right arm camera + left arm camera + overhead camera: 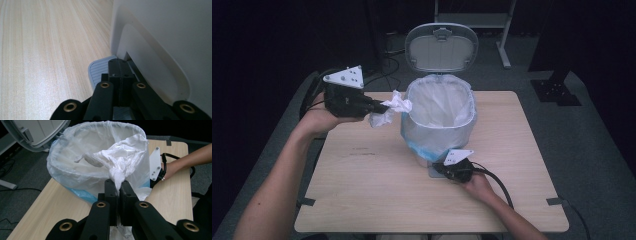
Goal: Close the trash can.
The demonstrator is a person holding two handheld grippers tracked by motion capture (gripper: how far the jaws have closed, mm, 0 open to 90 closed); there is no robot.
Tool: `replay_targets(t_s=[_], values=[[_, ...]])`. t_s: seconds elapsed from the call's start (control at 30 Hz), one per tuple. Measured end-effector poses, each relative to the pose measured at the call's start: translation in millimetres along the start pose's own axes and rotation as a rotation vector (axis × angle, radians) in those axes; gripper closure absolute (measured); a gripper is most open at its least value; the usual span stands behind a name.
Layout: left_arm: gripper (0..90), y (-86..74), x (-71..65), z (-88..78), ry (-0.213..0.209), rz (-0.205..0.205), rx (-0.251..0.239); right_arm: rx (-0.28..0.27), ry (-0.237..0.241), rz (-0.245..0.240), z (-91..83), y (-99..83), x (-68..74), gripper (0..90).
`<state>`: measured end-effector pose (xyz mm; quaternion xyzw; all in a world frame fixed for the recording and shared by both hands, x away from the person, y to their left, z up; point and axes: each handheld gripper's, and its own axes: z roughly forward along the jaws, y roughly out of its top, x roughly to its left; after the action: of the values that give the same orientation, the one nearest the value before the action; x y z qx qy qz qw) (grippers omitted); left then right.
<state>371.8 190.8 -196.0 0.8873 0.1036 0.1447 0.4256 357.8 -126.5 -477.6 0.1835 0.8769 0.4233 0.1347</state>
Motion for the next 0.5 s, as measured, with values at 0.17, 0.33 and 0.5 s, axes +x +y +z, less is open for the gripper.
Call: replay_targets(t_s=[0.17, 0.33, 0.5], values=[[86.9, 6.0, 0.6, 2.5, -0.001, 0.002, -0.003, 0.0, -0.001, -0.001, 0.0, 0.0, -0.1, 90.0], [86.9, 14.3, 2.0, 6.1, -0.003, 0.008, -0.004, -0.001, 0.002, 0.0, 0.1, -0.1, 0.0, 90.0], [86.9, 22.0, 3.3, 9.3, -0.005, 0.007, -0.006, -0.001, 0.001, -0.002, -0.1, -0.1, -0.1, 90.0]])
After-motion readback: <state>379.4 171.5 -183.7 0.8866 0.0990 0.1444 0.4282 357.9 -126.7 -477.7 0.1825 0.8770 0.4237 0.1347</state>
